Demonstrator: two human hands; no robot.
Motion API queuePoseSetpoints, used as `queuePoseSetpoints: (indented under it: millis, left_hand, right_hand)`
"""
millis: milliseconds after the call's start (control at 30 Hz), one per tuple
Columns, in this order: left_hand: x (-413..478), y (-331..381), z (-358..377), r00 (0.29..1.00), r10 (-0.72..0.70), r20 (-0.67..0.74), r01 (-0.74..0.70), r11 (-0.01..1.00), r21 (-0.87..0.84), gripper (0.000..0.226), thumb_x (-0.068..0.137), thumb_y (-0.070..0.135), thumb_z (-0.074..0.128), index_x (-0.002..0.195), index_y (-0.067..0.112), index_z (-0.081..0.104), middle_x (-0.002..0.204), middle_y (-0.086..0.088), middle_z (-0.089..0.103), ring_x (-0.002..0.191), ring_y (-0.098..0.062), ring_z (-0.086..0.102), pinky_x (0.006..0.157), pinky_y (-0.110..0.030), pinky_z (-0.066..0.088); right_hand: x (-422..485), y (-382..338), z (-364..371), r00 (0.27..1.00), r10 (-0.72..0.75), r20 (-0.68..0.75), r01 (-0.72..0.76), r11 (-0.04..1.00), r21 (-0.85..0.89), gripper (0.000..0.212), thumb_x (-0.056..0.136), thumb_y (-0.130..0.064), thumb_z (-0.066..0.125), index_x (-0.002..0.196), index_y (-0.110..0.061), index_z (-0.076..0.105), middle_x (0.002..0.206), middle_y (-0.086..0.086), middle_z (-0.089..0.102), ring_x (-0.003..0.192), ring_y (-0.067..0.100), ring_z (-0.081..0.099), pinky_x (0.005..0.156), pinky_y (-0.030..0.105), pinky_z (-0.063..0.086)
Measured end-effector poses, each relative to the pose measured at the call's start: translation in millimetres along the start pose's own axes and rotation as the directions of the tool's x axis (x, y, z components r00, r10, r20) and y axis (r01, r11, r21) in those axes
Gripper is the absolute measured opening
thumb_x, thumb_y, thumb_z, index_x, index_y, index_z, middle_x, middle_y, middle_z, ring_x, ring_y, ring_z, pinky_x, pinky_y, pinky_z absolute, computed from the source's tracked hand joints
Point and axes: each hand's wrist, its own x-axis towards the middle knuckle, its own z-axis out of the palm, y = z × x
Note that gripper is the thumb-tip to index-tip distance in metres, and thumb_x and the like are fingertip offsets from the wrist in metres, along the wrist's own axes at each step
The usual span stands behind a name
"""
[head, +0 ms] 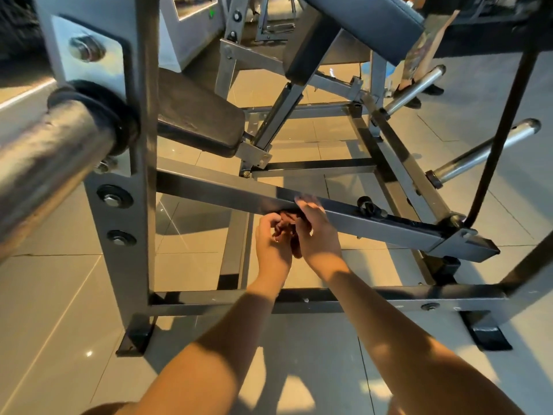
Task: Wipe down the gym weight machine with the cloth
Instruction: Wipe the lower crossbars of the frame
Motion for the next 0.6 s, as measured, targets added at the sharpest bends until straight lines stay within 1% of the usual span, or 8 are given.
queuePoseSetpoints:
  millis: [100, 200, 300, 367, 400, 500, 567, 600]
  left_hand:
    - [-6.1, -3.7, 4.7, 1.0, 0.004, 0.018, -0.004, 1.0, 0.022, 0.028, 0.1, 0.002, 0.056, 0.109, 0.028, 0.058, 0.111, 0.005, 0.063, 0.104, -0.013, 0.063, 0.089, -0.029, 0.057]
    - [-15.2, -0.7, -5.1, 1.0, -0.005, 0.018, 0.004, 0.998, 0.07, 0.022, 0.103, 0.014, 0.056, 0.117, 0.031, 0.054, 0.117, 0.005, 0.063, 0.109, -0.01, 0.063, 0.093, -0.027, 0.055]
    - [-24.5, 5.7, -13.8, 0.998, -0.03, -0.056, 0.034, 0.997, 0.064, 0.021, 0.104, 0.017, 0.055, 0.124, 0.025, 0.054, 0.116, 0.005, 0.065, 0.109, -0.011, 0.064, 0.086, -0.021, 0.056]
    - [-34.0, 7.8, -18.3, 0.994, -0.044, -0.097, 0.054, 0.992, 0.11, 0.022, 0.105, 0.017, 0.054, 0.126, 0.025, 0.055, 0.118, 0.004, 0.064, 0.105, -0.009, 0.063, 0.078, -0.014, 0.055]
    - [-39.8, 7.8, -21.1, 0.993, -0.046, -0.106, 0.06, 0.989, 0.132, 0.022, 0.105, 0.016, 0.053, 0.126, 0.024, 0.056, 0.12, 0.001, 0.065, 0.105, -0.01, 0.064, 0.079, -0.015, 0.056]
    - [-62.0, -0.6, -37.1, 0.999, -0.025, -0.042, 0.034, 0.975, 0.218, 0.023, 0.105, 0.007, 0.05, 0.125, 0.018, 0.058, 0.118, -0.005, 0.068, 0.104, -0.01, 0.069, 0.089, -0.023, 0.058]
    - [-82.2, -2.2, -52.2, 1.0, -0.007, 0.006, 0.005, 0.957, 0.29, 0.026, 0.106, 0.005, 0.046, 0.127, 0.015, 0.057, 0.117, -0.002, 0.068, 0.1, 0.0, 0.069, 0.086, -0.016, 0.054]
    - [-90.3, -3.8, -61.1, 1.0, -0.011, 0.024, 0.002, 0.941, 0.338, 0.028, 0.106, 0.006, 0.045, 0.13, 0.015, 0.057, 0.121, -0.002, 0.068, 0.102, 0.0, 0.068, 0.088, -0.014, 0.051]
  right_hand:
    - [-7.2, -0.2, -2.8, 1.0, 0.02, 0.008, -0.02, 1.0, 0.017, 0.041, 0.108, -0.016, 0.044, 0.148, -0.024, 0.049, 0.163, -0.008, 0.033, 0.154, 0.01, 0.016, 0.123, 0.025, 0.014]
    - [-21.1, 0.1, -1.9, 0.998, 0.049, -0.026, -0.047, 0.998, 0.051, 0.036, 0.107, -0.015, 0.048, 0.14, -0.023, 0.058, 0.159, -0.005, 0.039, 0.149, 0.012, 0.029, 0.117, 0.014, 0.017]
    - [-36.8, -0.7, 6.0, 0.985, 0.172, -0.017, -0.167, 0.973, 0.162, 0.033, 0.106, -0.015, 0.05, 0.135, -0.025, 0.061, 0.143, 0.002, 0.053, 0.13, 0.018, 0.049, 0.112, 0.022, 0.035]
    - [-52.0, -0.6, 12.5, 0.975, 0.22, 0.022, -0.219, 0.946, 0.24, 0.032, 0.106, -0.014, 0.051, 0.135, -0.022, 0.061, 0.134, 0.005, 0.056, 0.121, 0.018, 0.052, 0.107, 0.025, 0.043]
    - [-60.5, 1.6, 16.2, 0.973, 0.227, 0.035, -0.228, 0.93, 0.289, 0.032, 0.105, -0.014, 0.052, 0.135, -0.021, 0.06, 0.13, 0.004, 0.057, 0.118, 0.018, 0.053, 0.104, 0.025, 0.045]
    - [-86.4, 4.7, 27.3, 0.968, 0.239, 0.077, -0.248, 0.87, 0.426, 0.028, 0.102, -0.016, 0.054, 0.128, -0.024, 0.063, 0.123, 0.0, 0.062, 0.113, 0.017, 0.06, 0.099, 0.028, 0.052]
    - [-101.9, 1.5, 37.1, 0.966, 0.242, 0.093, -0.258, 0.849, 0.462, 0.024, 0.099, -0.019, 0.053, 0.117, -0.025, 0.068, 0.113, 0.002, 0.069, 0.103, 0.014, 0.065, 0.094, 0.032, 0.056]
    - [-109.1, 0.3, 43.0, 0.969, 0.228, 0.1, -0.248, 0.847, 0.47, 0.022, 0.099, -0.019, 0.052, 0.111, -0.022, 0.07, 0.104, 0.002, 0.071, 0.094, 0.01, 0.067, 0.088, 0.03, 0.057]
